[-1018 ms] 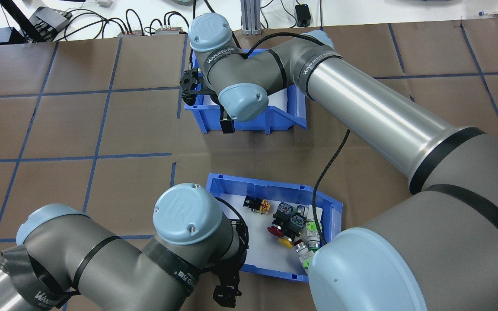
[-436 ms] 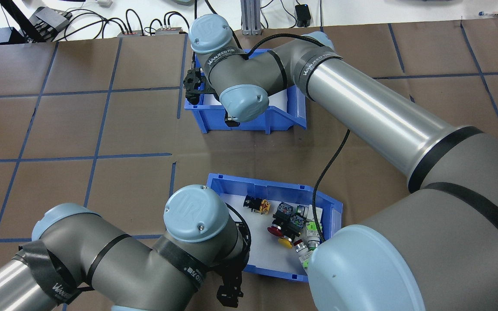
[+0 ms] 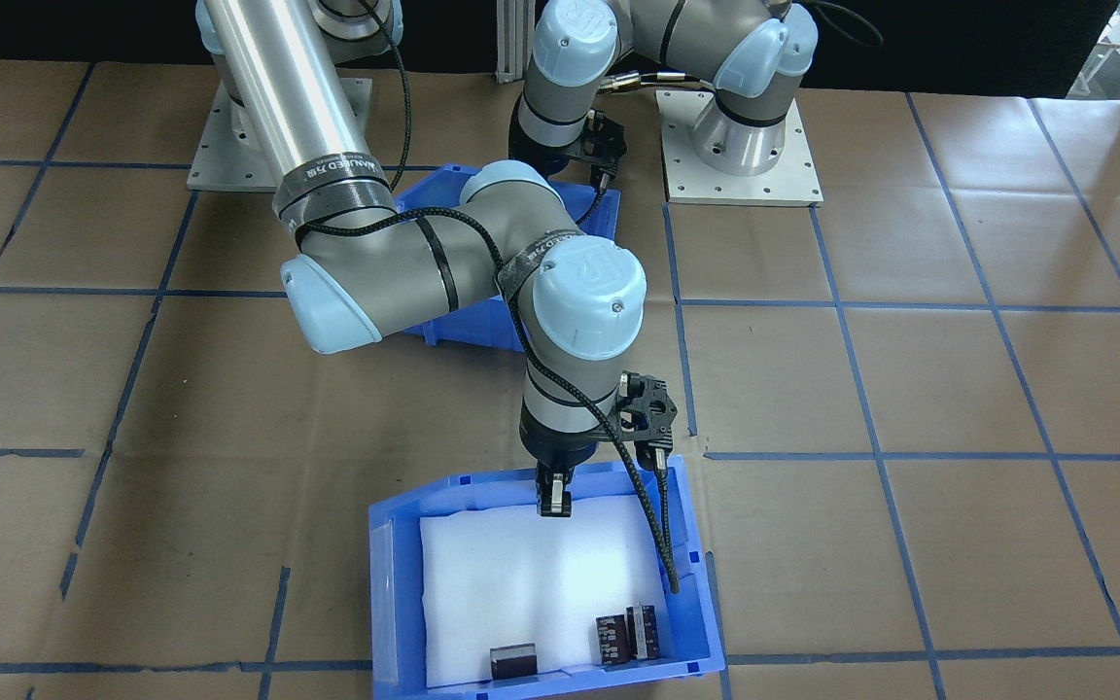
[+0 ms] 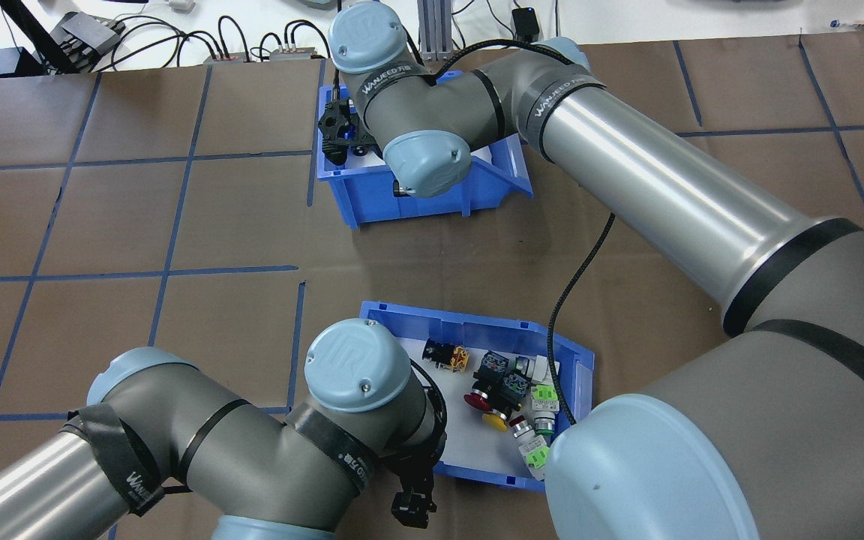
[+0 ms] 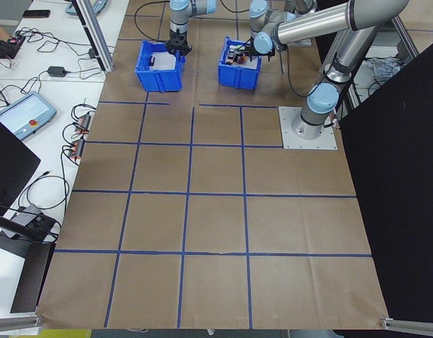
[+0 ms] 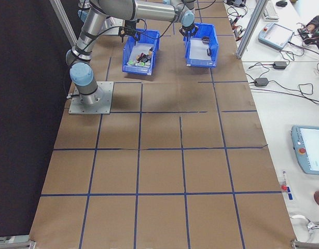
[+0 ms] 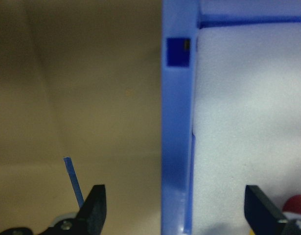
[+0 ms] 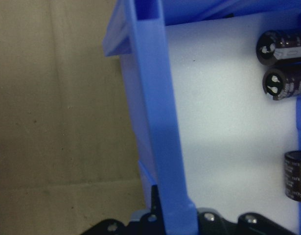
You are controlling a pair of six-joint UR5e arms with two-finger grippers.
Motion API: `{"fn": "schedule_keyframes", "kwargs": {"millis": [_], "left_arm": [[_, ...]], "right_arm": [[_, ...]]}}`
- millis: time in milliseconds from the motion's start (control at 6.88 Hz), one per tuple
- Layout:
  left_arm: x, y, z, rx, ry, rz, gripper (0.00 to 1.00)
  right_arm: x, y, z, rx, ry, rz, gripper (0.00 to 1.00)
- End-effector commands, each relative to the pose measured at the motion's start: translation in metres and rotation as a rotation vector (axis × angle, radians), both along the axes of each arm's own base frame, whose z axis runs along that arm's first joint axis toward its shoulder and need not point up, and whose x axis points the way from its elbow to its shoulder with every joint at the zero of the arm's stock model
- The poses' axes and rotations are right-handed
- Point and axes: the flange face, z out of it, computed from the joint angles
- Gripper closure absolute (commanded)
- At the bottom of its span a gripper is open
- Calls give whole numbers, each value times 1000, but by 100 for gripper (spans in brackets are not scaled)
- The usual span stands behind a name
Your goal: Place button box in front
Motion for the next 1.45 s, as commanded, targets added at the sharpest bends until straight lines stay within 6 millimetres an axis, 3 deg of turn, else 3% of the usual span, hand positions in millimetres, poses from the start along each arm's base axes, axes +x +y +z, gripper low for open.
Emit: {"fn": "schedule_keyframes", "kwargs": {"millis": [0,145,291,436,582,873,1164,1309], "left_arm": [[-3,1,-2,0,7,9,59],[-8,3,2,13,52,12,84],[-12,2,9,-8,100,6,100],[-10,2,18,-37,110,-8,100],[-6,-3,29,-78,102,-13,100],[19,-20,48,-157,49,-29,100],[62,-61,77,-197,1,-32,100],[90,-101,90,-215,-1,11,100]], "right_arm": [[-13,-1,34,-2,-6,-14,98],[-42,-10,48,13,6,-10,98],[-81,-19,65,35,20,-11,98],[-123,-31,79,35,22,-40,98],[-158,-42,80,55,40,-69,98],[-246,-52,99,60,53,-98,98],[-346,-34,116,72,64,-83,99],[-394,-15,121,86,66,-70,100]]}}
